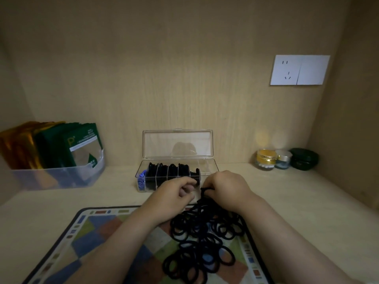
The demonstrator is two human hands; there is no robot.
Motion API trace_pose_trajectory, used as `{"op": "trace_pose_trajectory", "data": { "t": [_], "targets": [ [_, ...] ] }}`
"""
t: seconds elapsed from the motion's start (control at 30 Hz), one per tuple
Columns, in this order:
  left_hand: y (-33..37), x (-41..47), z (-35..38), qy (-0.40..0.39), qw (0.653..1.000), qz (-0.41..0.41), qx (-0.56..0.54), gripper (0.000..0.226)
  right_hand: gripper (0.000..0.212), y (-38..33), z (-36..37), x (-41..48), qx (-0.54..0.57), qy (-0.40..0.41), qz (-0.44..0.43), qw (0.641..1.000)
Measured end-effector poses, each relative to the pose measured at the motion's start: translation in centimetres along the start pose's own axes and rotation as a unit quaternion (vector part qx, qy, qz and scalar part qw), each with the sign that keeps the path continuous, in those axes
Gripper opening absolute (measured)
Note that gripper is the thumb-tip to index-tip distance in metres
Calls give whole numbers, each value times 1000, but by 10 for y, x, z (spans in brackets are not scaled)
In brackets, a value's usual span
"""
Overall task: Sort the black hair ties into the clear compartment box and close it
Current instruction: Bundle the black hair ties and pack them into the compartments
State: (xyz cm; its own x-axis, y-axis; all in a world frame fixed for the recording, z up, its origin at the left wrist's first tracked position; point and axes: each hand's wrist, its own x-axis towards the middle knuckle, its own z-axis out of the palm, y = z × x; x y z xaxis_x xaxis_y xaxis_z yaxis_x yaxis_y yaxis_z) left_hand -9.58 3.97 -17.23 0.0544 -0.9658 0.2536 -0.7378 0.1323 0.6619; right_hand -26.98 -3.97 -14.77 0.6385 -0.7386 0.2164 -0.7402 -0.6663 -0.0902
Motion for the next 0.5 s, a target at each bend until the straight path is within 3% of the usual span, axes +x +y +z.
{"op": "trace_pose_trajectory", "data": {
  "t": [0.07, 0.13, 0.2, 0.33, 0.5],
  "targets": [
    [1, -1, 0, 11, 999, -3, -36, 43, 13, 1, -3, -2, 144, 16, 13, 989],
    [6, -3, -1, 21, 995, -10, -98, 42, 10, -1, -9, -5, 345, -1, 16, 938],
    [13, -4, -2, 35, 985, -23, -168, 35, 13, -3, -14, -9, 463, -8, 28, 886],
    [28, -7, -5, 61, 965, -50, -250, 13, 6, -10, -17, -10, 510, 14, 80, 856],
    [25, -6, -8, 50, 963, -78, -254, 15, 10, -13, -11, -7, 517, -6, 70, 853]
  ]
}}
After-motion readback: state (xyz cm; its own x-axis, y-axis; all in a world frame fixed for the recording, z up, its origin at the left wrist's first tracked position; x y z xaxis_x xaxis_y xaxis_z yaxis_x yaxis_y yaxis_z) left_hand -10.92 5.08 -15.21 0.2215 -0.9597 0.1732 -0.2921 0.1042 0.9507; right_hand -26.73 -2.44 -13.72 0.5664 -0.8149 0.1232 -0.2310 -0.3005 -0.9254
